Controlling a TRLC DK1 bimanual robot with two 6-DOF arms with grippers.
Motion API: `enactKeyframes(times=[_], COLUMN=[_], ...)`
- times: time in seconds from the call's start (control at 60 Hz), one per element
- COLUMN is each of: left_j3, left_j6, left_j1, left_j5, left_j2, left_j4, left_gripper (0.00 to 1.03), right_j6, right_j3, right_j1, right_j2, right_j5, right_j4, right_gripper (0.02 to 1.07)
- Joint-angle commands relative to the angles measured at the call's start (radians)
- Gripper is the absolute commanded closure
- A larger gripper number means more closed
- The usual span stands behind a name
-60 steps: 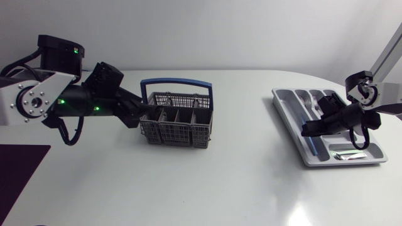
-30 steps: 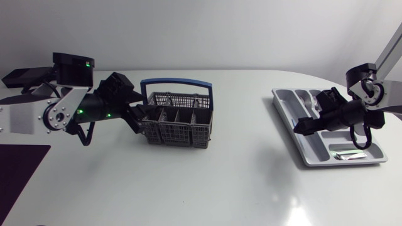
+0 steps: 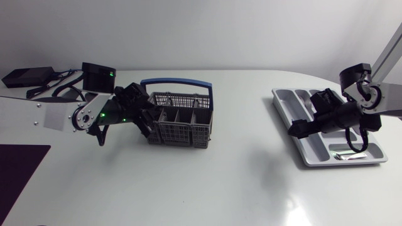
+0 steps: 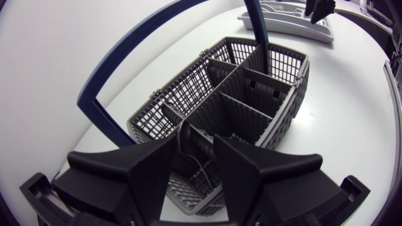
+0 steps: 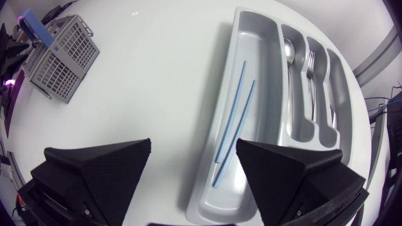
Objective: Unload the cutlery basket into the drawer organizer.
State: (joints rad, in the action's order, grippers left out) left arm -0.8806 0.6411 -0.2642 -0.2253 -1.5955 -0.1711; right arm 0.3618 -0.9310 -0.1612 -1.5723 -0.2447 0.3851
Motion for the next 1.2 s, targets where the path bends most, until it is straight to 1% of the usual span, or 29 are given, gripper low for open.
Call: enactKeyframes(times=[0.0, 0.317, 0.633, 0.667, 0.7, 0.8, 0.85, 0.967, 1.017, 1.083, 1.183], left_j3=[-0.040, -0.075, -0.107, -0.109, -0.112, -0.118, -0.118, -0.121, -0.121, -0.120, -0.116], left_j6=[0.032, 0.040, 0.042, 0.042, 0.043, 0.045, 0.046, 0.049, 0.049, 0.051, 0.055], left_j1=[-0.004, -0.006, -0.007, -0.007, -0.007, -0.009, -0.009, -0.009, -0.009, -0.010, -0.013], left_j5=[0.009, 0.029, 0.032, 0.032, 0.032, 0.030, 0.030, 0.030, 0.030, 0.030, 0.030], left_j2=[-0.035, -0.086, -0.136, -0.138, -0.139, -0.144, -0.147, -0.152, -0.155, -0.156, -0.159], left_j4=[-0.011, -0.038, -0.038, -0.038, -0.038, -0.038, -0.038, -0.038, -0.038, -0.038, -0.039], left_gripper=[0.61, 0.61, 0.61, 0.62, 0.65, 0.67, 0.70, 0.70, 0.75, 0.75, 0.79], right_j6=[-0.027, -0.049, -0.072, -0.077, -0.078, -0.083, -0.084, -0.103, -0.112, -0.124, -0.132], right_j3=[0.020, 0.018, 0.049, 0.050, 0.054, 0.064, 0.072, 0.078, 0.077, 0.075, 0.063], right_j1=[0.011, 0.055, 0.193, 0.207, 0.223, 0.279, 0.321, 0.396, 0.433, 0.466, 0.505], right_j2=[0.018, 0.026, 0.089, 0.092, 0.095, 0.118, 0.136, 0.158, 0.159, 0.159, 0.147], right_j5=[0.007, 0.007, 0.004, 0.004, 0.002, -0.016, -0.019, -0.019, -0.019, -0.018, -0.015], right_j4=[-0.011, -0.012, -0.026, -0.028, -0.028, -0.031, -0.034, -0.041, -0.043, -0.052, -0.055], right_gripper=[0.09, 0.09, 0.08, 0.08, 0.08, 0.08, 0.08, 0.08, 0.08, 0.08, 0.08])
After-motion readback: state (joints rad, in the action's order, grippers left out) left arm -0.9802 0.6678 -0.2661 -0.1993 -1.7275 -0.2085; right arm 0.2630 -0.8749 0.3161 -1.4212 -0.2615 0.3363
